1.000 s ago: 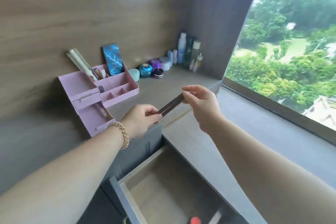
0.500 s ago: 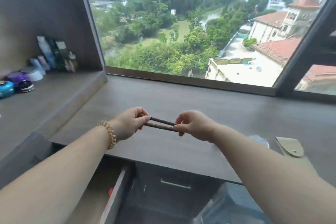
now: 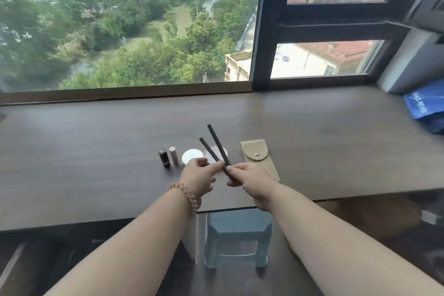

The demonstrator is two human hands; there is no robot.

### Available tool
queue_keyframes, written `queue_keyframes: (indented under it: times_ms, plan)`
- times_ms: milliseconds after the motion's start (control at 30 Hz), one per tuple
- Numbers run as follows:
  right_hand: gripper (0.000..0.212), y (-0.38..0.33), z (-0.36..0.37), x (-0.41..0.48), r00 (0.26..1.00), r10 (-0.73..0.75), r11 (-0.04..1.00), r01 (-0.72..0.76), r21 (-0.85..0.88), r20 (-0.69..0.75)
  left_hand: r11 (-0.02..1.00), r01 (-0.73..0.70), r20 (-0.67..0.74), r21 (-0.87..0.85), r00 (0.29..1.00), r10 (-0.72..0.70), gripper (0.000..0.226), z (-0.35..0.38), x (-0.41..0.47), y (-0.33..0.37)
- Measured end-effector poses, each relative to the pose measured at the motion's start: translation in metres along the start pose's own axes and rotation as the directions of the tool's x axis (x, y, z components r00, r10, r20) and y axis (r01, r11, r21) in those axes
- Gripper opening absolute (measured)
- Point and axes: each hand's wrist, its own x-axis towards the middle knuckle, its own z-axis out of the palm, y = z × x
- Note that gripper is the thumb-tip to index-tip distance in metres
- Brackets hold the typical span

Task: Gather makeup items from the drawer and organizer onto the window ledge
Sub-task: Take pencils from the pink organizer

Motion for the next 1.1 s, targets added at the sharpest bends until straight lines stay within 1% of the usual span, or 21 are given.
queue_keyframes:
  times_ms: [67,133,200,233,267,333,367,433,500,567,700,800,933,1033,1100]
  plan:
    - [0.020,0.007,-0.007,0.009,0.999,0.025,0.996,-0.021,0.088,-0.039,0.998,0.059,0.049,-0.031,0.997,-0.058,0.026,0.028,0.005,-0.005]
    - [0.022,0.015,-0.009,0.020,0.996,0.055,0.990,-0.045,0.134,-0.075,0.998,0.056,0.025,-0.020,0.998,-0.055,0.017,0.041,0.018,-0.008]
    - [0.023,0.023,-0.011,0.031,0.983,0.095,0.989,-0.075,0.128,-0.160,0.997,0.016,-0.015,0.078,1.000,-0.015,0.015,0.047,0.036,-0.008]
    - [0.024,0.028,-0.013,0.038,0.969,0.110,0.992,-0.092,0.091,-0.221,0.989,0.002,-0.033,0.145,0.999,0.003,0.018,0.049,0.046,-0.009]
    - [0.026,0.031,-0.015,0.044,0.952,0.116,0.993,-0.114,0.024,-0.284,0.977,-0.006,-0.042,0.213,0.999,0.015,0.022,0.051,0.056,-0.010]
    - [0.029,0.038,-0.022,0.058,0.917,0.099,0.971,-0.174,-0.165,-0.385,0.930,-0.018,-0.022,0.366,0.999,0.028,0.030,0.057,0.076,-0.012]
    - [0.029,0.042,-0.026,0.066,0.902,0.081,0.933,-0.219,-0.286,-0.424,0.897,-0.025,0.003,0.441,1.000,0.026,0.033,0.060,0.086,-0.014]
    - [0.026,0.046,-0.032,0.079,0.876,0.031,0.812,-0.302,-0.499,-0.481,0.833,-0.049,0.048,0.551,0.998,0.027,0.036,0.066,0.103,-0.016]
    - [0.026,0.050,-0.037,0.095,0.861,-0.018,0.719,-0.342,-0.605,-0.508,0.765,-0.067,0.081,0.640,0.996,0.019,0.032,0.072,0.123,-0.019]
    - [0.028,0.056,-0.038,0.107,0.856,-0.055,0.657,-0.356,-0.664,-0.514,0.718,-0.077,0.099,0.692,0.995,0.012,0.032,0.078,0.139,-0.024]
    - [0.030,0.072,-0.040,0.124,0.866,-0.098,0.563,-0.359,-0.744,-0.491,0.711,-0.015,0.017,0.703,1.000,0.004,0.032,0.086,0.162,-0.040]
    - [0.033,0.078,-0.043,0.128,0.874,-0.183,0.514,-0.305,-0.802,-0.450,0.699,0.012,-0.039,0.715,0.999,0.023,0.032,0.089,0.170,-0.050]
    - [0.033,0.083,-0.052,0.132,0.900,-0.241,0.431,-0.236,-0.871,-0.363,0.676,0.018,-0.077,0.736,0.995,0.057,0.033,0.091,0.173,-0.054]
    - [0.033,0.082,-0.057,0.134,0.916,-0.271,0.397,-0.175,-0.901,-0.297,0.699,0.037,-0.113,0.714,0.992,0.063,0.038,0.094,0.171,-0.054]
    - [0.031,0.080,-0.059,0.134,0.916,-0.298,0.398,-0.137,-0.907,-0.270,0.709,0.047,-0.126,0.704,0.990,0.059,0.037,0.097,0.167,-0.052]
